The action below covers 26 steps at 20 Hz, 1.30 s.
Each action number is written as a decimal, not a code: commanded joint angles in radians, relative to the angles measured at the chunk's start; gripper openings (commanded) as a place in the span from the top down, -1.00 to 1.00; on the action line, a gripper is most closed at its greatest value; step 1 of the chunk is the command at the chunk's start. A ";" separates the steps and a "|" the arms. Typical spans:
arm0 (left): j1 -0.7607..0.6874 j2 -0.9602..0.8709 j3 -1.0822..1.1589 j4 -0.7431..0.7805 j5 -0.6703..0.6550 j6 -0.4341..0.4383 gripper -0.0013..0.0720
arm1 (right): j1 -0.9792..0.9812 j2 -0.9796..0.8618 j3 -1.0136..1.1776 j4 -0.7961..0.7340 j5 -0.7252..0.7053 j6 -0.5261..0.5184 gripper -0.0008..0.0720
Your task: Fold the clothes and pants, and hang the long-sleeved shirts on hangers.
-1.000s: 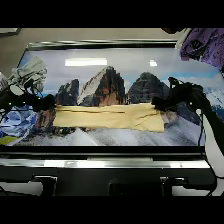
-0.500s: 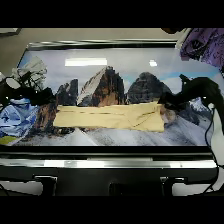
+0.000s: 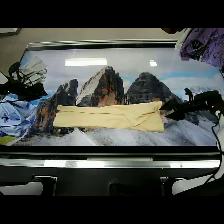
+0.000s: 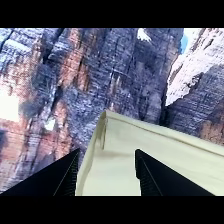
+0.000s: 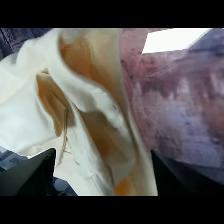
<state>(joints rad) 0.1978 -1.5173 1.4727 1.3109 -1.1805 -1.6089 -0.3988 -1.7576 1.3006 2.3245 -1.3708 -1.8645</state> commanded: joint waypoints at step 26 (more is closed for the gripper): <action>-0.851 -0.463 0.098 -0.871 0.497 -0.033 0.93 | 0.144 0.451 0.215 -0.385 -0.154 0.380 0.91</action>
<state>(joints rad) -0.5385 -1.8946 1.5166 0.5804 -0.7540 -1.6409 -0.2558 -1.3334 1.4658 1.9820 -1.4757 -1.5120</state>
